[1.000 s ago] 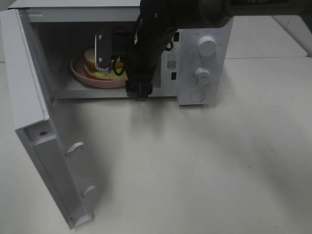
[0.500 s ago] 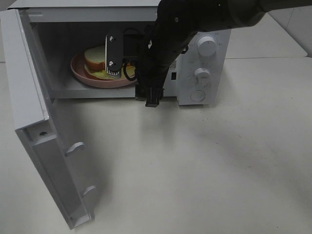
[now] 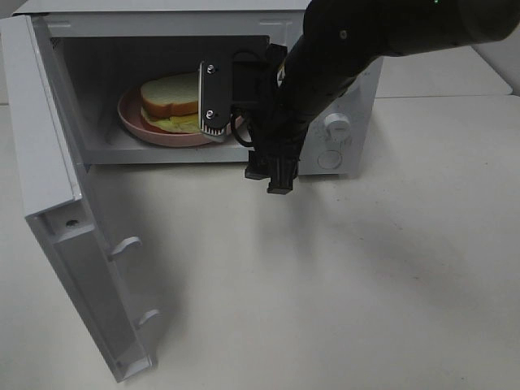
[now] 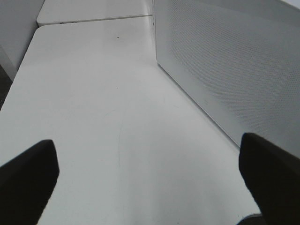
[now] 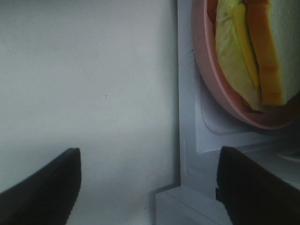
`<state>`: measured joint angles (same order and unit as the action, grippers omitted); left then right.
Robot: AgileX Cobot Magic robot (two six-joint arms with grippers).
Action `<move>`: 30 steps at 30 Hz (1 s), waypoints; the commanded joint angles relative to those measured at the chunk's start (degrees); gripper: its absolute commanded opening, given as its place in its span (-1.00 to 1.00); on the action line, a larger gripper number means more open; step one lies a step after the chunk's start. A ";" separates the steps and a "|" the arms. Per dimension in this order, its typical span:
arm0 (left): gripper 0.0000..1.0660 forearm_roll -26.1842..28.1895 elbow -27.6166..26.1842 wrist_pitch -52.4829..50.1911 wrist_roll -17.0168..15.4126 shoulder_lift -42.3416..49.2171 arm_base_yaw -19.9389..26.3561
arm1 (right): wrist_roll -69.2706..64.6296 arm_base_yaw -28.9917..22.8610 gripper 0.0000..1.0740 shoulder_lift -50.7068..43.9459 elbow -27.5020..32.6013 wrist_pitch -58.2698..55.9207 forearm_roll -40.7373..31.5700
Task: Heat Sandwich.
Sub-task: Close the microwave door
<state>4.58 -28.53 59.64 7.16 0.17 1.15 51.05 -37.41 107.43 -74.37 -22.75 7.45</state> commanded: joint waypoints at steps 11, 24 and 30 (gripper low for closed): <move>0.87 0.17 0.11 -0.23 -0.46 1.55 0.06 | -4.01 0.00 0.42 -8.77 9.00 1.03 -0.63; 0.87 0.17 0.11 -0.23 -0.46 1.55 0.06 | -16.84 0.00 0.42 -17.48 17.59 0.74 -0.63; 0.87 0.17 0.11 -0.23 -0.46 1.55 0.06 | -21.77 0.00 0.42 -22.86 22.06 -0.63 -0.63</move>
<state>4.58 -28.53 59.64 7.16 0.17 1.15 30.77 -37.41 86.17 -53.29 -22.86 7.16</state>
